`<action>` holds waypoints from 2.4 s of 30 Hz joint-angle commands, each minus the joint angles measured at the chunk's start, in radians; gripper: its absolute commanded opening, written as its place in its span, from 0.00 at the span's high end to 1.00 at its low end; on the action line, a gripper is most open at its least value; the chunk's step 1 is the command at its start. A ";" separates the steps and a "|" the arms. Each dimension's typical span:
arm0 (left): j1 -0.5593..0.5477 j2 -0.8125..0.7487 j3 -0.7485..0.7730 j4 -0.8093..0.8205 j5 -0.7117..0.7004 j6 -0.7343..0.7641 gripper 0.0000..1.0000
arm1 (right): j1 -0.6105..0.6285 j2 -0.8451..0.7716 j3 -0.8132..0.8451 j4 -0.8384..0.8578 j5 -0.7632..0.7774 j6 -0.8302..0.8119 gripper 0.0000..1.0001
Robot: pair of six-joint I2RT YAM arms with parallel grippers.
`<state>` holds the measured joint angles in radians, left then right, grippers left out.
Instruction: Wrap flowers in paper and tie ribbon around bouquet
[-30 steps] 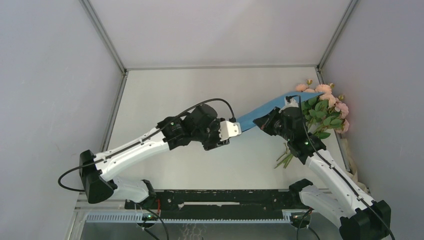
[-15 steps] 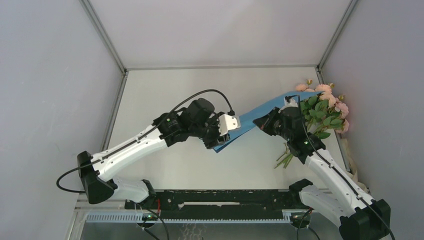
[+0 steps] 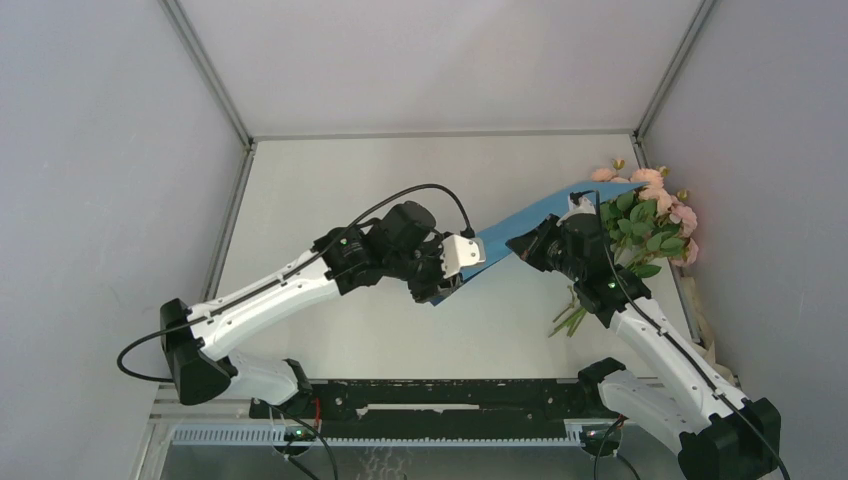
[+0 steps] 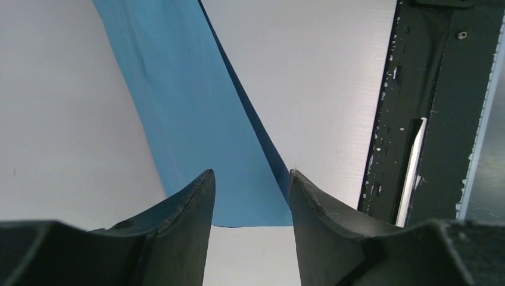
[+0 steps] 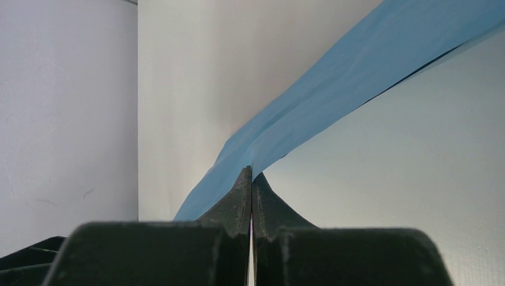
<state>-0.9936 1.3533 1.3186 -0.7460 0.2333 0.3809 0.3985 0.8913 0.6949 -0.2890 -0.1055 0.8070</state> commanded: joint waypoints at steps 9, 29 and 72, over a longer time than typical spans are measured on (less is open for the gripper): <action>-0.002 0.035 0.024 0.000 -0.033 -0.010 0.47 | -0.008 -0.010 0.046 0.019 0.004 -0.022 1.00; -0.001 0.046 -0.037 0.105 -0.284 0.056 0.59 | -0.011 -0.006 0.046 0.016 -0.008 -0.028 1.00; 0.380 0.063 -0.117 0.375 0.327 -0.598 1.00 | 0.066 -0.337 -0.311 -0.092 0.079 0.140 0.01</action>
<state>-0.7391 1.4540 1.2480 -0.5175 0.4282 -0.0048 0.4599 0.5915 0.4110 -0.3813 -0.0845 0.9344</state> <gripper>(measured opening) 0.005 0.993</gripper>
